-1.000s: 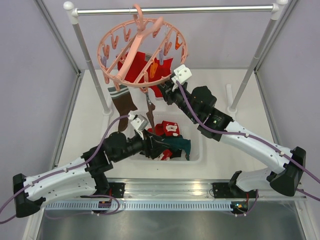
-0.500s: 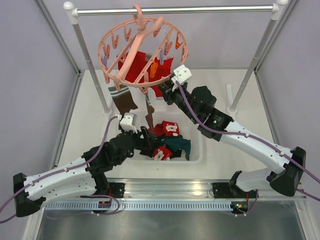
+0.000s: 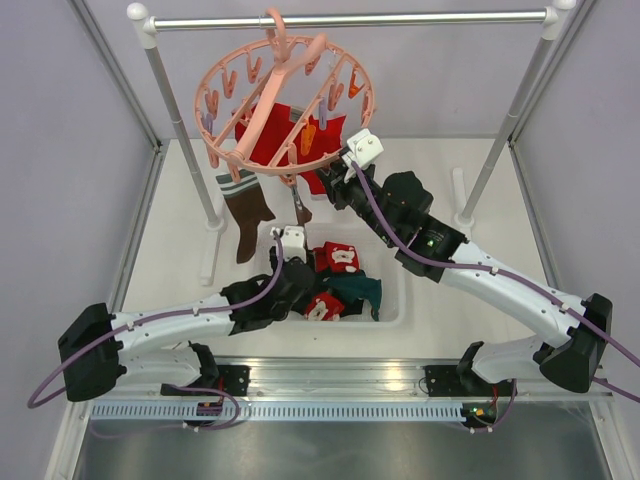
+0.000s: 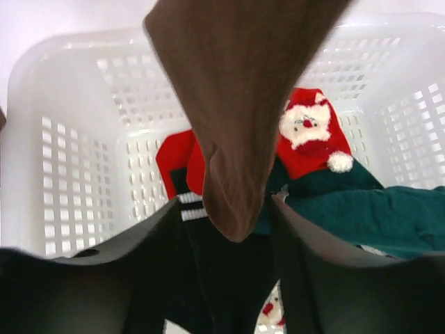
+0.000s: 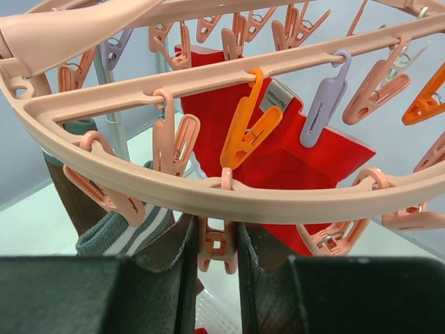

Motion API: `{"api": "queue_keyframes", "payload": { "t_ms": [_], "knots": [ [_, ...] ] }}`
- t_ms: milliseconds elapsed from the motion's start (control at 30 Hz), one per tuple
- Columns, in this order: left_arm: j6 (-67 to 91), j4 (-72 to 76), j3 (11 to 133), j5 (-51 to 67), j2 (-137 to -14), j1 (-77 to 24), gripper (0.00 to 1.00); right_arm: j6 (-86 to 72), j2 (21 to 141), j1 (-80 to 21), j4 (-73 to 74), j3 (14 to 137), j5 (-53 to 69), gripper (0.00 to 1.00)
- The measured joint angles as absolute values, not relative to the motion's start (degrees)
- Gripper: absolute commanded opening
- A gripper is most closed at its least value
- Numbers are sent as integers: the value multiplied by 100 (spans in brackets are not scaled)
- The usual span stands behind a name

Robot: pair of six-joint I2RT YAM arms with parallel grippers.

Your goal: Remove the socks clipped to the hanger

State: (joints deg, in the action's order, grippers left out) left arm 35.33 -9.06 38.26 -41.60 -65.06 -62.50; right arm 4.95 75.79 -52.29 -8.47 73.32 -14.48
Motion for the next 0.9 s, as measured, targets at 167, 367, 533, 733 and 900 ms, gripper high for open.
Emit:
{"api": "queue_keyframes", "payload": {
  "t_ms": [167,367,533,733,900],
  "knots": [
    [3157,-421,3979,-4182,-6814,-6250,12,493,7577,-5229,-825,7334,-1448,8],
    [2818,-132,4401,-4049,-7076,-6250,2,469,7518,-5229,-808,7332,-1446,14],
    [2617,-1,4694,-3828,-7205,-6250,2,381,7376,-5229,-799,7332,-1441,27],
    [2464,8,5081,-3422,-7566,-6250,2,165,7122,-5229,-642,7328,-1396,54],
    [2432,-12,5339,-3109,-7911,-6250,2,-38,6917,-5229,-572,7196,-1337,64]
  ]
}}
